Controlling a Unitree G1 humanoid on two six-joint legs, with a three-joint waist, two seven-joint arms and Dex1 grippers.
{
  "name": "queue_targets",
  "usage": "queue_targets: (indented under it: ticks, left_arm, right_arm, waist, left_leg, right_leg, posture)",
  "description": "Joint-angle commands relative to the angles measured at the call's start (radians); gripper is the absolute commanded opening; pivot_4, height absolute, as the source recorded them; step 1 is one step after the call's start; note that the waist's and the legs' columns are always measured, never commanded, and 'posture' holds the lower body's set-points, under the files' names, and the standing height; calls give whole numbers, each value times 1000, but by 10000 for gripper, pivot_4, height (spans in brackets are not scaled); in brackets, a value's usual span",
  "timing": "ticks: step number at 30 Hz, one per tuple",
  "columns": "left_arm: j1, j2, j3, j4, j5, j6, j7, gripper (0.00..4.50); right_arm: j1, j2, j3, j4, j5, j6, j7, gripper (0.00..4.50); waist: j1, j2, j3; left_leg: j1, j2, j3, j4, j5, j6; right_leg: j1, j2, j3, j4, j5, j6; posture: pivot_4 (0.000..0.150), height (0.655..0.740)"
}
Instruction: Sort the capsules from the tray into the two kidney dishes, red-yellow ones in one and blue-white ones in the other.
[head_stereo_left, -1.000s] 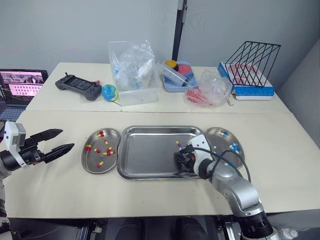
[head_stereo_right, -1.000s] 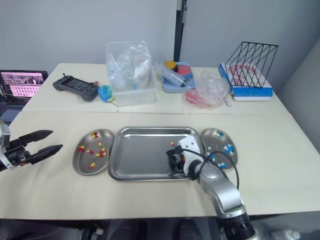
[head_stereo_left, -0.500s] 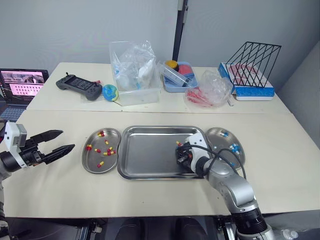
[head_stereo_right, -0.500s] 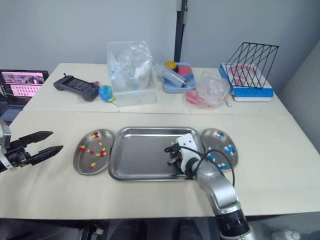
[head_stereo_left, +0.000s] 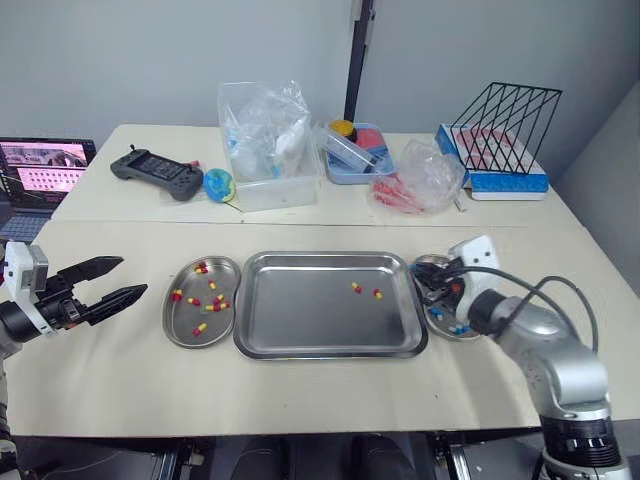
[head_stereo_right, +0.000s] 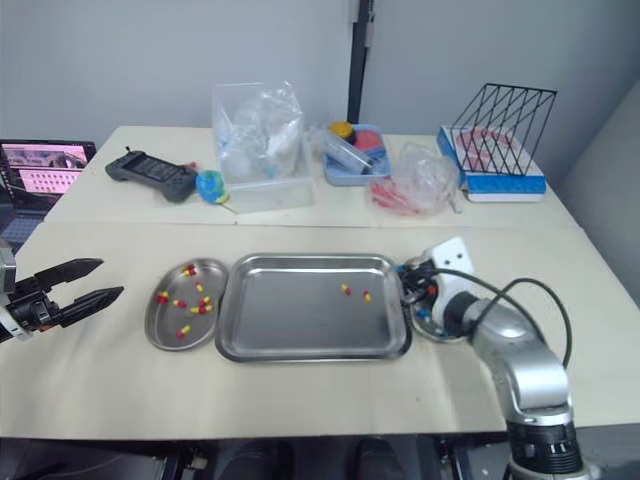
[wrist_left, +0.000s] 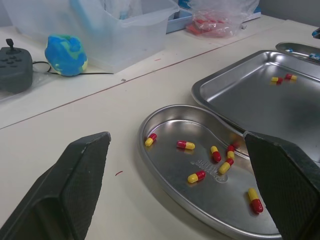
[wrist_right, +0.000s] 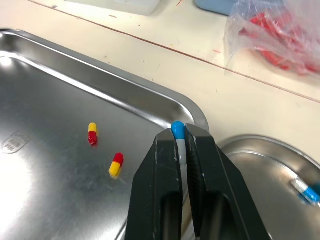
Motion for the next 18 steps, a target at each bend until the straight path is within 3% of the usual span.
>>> queue_targets:
  ticks: [1,14,18]
  left_arm:
    - [-15,4,14,0,-16,5,-5,45000]
    - [-11,3,38,18,-28,34,20,45000]
    - [-8,-5,66,84,-18,-14,48,45000]
  right_arm:
    - [3,-41,-51,38,16,-10,26,153]
    - [43,-124,-106,135,-36,-172,66,44515]
    - [76,-139,-274,248,-21,-401,98,44851]
  waist:
    - [0,0,0]
    - [2,0,0]
    - [5,0,0]
  left_leg:
    - [0,0,0,0,0,0]
    - [0,0,0,1,0,0]
    - [0,-1,0,0,0,0]
  right_leg:
    - [0,0,0,0,0,0]
    - [0,-1,0,0,0,0]
    - [1,-1,0,-1,0,1]
  posture:
    - [1500,7400]
    - [1500,7400]
    - [1500,7400]
